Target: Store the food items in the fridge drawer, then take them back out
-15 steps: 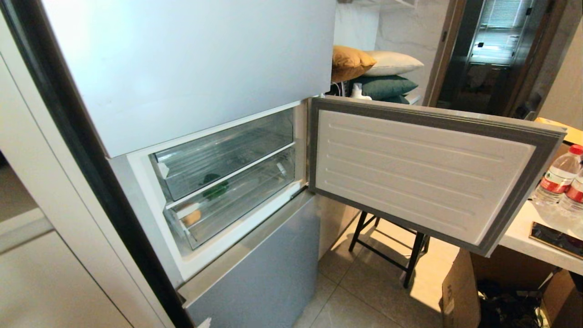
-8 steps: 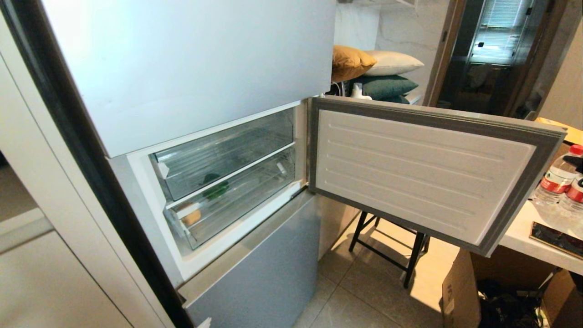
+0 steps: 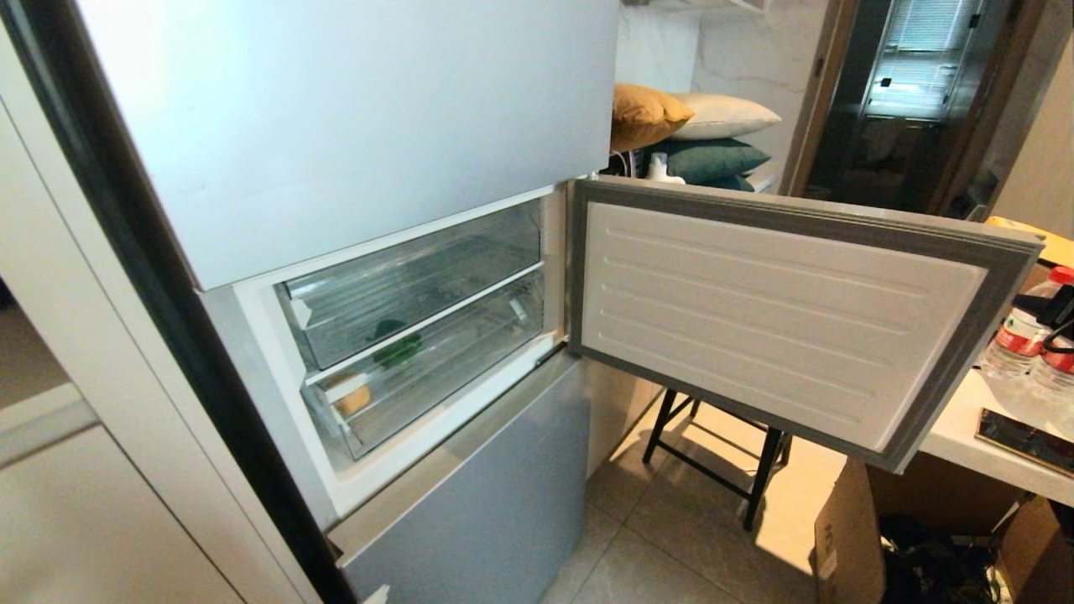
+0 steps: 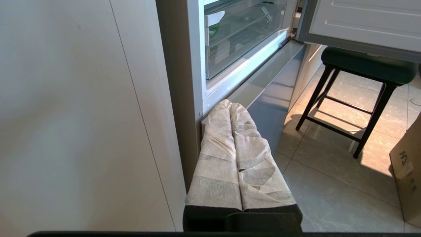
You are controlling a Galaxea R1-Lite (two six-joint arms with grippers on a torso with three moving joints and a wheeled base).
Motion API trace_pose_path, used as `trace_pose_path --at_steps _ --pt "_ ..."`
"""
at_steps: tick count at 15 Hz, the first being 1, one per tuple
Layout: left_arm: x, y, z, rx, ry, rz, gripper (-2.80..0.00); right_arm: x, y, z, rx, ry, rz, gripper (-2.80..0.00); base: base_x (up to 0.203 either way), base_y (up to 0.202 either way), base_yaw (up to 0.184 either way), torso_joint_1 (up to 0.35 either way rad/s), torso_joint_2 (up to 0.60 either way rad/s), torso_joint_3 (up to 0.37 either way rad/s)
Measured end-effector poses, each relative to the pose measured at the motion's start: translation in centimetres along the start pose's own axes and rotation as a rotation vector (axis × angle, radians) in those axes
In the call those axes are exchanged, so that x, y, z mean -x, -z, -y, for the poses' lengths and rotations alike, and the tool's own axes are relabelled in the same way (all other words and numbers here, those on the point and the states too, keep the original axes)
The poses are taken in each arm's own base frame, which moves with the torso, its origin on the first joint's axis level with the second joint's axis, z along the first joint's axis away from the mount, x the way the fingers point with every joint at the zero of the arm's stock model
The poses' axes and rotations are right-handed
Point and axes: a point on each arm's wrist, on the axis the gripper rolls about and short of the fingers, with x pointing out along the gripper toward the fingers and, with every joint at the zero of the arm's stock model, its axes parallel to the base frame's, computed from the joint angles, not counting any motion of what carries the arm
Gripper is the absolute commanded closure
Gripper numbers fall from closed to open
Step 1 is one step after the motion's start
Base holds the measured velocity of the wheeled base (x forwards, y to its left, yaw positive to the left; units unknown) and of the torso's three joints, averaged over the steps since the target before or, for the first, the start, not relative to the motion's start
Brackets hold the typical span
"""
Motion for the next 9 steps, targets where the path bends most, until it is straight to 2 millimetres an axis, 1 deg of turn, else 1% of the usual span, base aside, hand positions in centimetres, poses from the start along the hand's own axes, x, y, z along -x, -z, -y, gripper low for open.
trace_pose_path --at_steps 3,7,9 --pt "0.0 0.0 0.0 0.000 0.000 0.000 0.00 0.6 0.6 -0.7 -0.018 -0.028 -0.029 0.00 0.000 0.000 0.000 0.000 0.00 0.000" --pt "0.0 0.0 0.0 0.000 0.000 0.000 0.00 2.1 1.4 -2.3 -0.033 -0.038 -0.058 0.00 0.000 0.000 0.000 0.000 0.00 0.000" --pt "0.0 0.0 0.0 0.000 0.000 0.000 0.00 2.8 1.4 -3.1 -0.031 -0.043 -0.059 0.00 0.000 0.000 0.000 0.000 0.00 0.000"
